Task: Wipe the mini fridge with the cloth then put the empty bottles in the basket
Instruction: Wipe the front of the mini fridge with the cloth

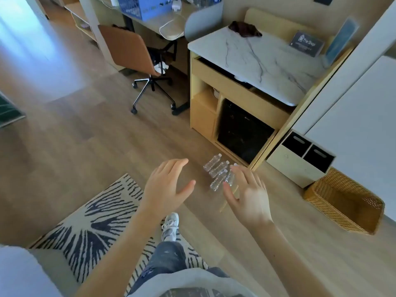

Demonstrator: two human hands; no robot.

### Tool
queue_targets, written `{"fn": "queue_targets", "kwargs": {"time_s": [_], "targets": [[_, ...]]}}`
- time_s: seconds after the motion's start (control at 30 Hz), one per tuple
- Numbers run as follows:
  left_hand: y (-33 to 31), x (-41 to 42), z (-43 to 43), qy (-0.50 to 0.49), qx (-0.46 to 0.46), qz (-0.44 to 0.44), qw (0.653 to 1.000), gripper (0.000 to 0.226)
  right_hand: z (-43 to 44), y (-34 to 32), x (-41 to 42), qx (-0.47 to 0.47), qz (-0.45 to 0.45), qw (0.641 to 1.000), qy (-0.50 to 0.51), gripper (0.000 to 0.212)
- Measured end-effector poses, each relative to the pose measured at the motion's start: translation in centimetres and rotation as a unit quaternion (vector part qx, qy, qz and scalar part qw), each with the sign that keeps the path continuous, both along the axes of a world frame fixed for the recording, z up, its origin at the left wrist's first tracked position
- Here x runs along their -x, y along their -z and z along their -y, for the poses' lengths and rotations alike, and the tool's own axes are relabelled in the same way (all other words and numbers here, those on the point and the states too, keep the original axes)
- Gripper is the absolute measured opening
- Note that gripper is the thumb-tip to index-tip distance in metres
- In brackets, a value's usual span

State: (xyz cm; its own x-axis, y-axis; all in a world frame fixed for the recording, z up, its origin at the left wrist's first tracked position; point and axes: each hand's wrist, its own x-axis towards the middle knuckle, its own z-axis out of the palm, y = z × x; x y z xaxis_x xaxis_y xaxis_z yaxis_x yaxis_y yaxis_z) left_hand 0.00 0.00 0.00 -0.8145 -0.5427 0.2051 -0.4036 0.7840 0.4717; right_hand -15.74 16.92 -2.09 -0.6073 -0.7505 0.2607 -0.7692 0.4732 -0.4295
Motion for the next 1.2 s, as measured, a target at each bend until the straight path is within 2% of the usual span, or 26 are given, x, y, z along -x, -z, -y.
{"fn": "queue_targets", "kwargs": {"time_s": [0.1, 0.4, 0.57, 0.8, 1.0, 1.2], "targets": [[0.5, 1.2, 3.8, -0.005, 0.003, -0.012, 1.0, 0.05, 4.0, 0.3, 1.3, 0.02, 0.005, 1.0, 0.01, 0.047], [2.7, 6.0, 20.3, 0.036, 0.023, 0.025, 0.999, 0.057, 20.3, 2.7, 5.1, -0.033, 0.026, 0.999, 0.025, 0.055], [1.2, 9.1, 29.5, 0.062, 0.066, 0.03, 0.995, 0.058, 29.2, 1.4, 7.8, -0.006, -0.016, 1.0, 0.027, 0.05], [2.4, 15.0, 37.5, 0.077, 0.055, 0.033, 0.995, 0.054, 36.8, 1.5, 13.1, -0.057, -0.021, 0.998, 0.028, 0.045], [5.4, 22.7, 43.9, 0.085, 0.025, 0.072, 0.993, 0.052, 43.5, 4.0, 20.1, -0.097, 0.028, 0.994, 0.046, 0.049], [3.5, 33.1, 52.1, 0.103, 0.027, 0.052, 0.993, 0.053, 51.3, 3.2, 30.5, -0.045, -0.012, 0.998, 0.052, 0.045]]}}
